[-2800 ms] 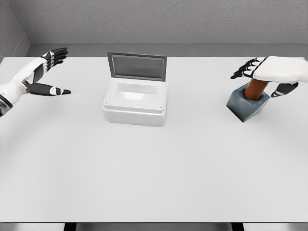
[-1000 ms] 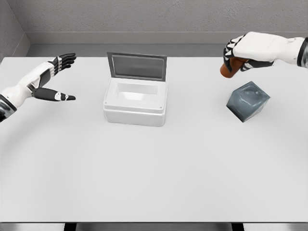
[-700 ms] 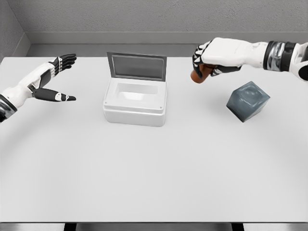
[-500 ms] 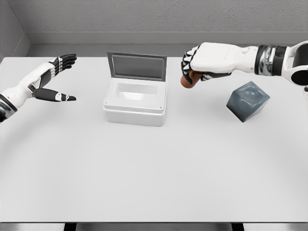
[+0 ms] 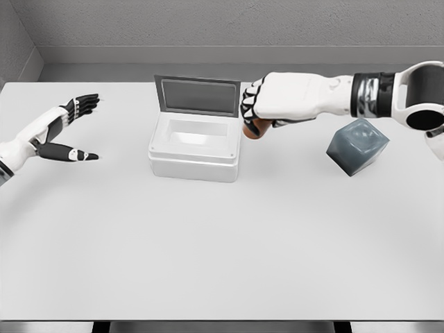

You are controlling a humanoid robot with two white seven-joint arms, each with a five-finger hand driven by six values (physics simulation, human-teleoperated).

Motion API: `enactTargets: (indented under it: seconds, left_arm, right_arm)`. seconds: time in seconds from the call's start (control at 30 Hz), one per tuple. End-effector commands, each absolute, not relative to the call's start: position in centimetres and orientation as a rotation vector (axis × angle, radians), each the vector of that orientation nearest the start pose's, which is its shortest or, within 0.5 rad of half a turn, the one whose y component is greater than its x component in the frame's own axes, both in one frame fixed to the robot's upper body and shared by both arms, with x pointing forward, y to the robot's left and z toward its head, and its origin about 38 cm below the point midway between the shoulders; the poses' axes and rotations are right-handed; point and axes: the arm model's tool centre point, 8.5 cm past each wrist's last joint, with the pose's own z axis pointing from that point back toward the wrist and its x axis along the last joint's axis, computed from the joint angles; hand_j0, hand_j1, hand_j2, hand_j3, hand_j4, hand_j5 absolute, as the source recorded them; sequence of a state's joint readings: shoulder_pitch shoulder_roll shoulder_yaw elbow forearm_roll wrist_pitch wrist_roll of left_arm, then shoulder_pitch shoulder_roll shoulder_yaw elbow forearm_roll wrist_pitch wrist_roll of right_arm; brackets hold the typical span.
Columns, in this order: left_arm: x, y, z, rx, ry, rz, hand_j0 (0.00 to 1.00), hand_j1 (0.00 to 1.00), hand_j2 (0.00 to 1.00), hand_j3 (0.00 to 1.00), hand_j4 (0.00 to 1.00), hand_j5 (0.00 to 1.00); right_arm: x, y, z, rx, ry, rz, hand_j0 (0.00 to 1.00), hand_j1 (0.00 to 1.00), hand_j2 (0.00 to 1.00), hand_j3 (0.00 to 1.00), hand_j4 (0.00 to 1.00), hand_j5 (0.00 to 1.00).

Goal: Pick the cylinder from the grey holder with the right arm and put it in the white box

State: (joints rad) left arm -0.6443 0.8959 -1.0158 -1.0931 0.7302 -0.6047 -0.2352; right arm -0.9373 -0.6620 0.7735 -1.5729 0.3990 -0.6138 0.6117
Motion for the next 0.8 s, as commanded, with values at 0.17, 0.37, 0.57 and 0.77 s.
enactTargets:
  seconds: [0.17,0.37,0.57,0.77]
  left_arm:
    - [43.4,40.5,13.9,-0.058,-1.602,-0.852,1.0,1.0,1.0,1.0,1.0,1.0]
    - [43.4,40.5,13.8,-0.058,-1.599,-0.85,1.0,1.0,1.0,1.0,1.0,1.0]
    - [43.4,40.5,13.8,-0.059,-1.6,-0.85,1.0,1.0,1.0,1.0,1.0,1.0]
    - [43.4,40.5,13.8,-0.059,-1.6,-0.85,1.0,1.0,1.0,1.0,1.0,1.0]
  right_arm:
    - [43.5,-14.8,29.6,0.386,1.833,-2.702,0.34,0.34,0.34,0.34,0.34,0.34]
    - [44.7,-13.6,29.1,0.361,1.857,-2.716,0.34,0.34,0.34,0.34,0.34,0.34]
    - [46.4,-14.2,28.3,0.367,1.886,-2.773,0.34,0.34,0.34,0.34,0.34,0.34]
    - [46.9,-13.9,28.0,0.358,1.901,-2.783,0.34,0.34,0.34,0.34,0.34,0.34]
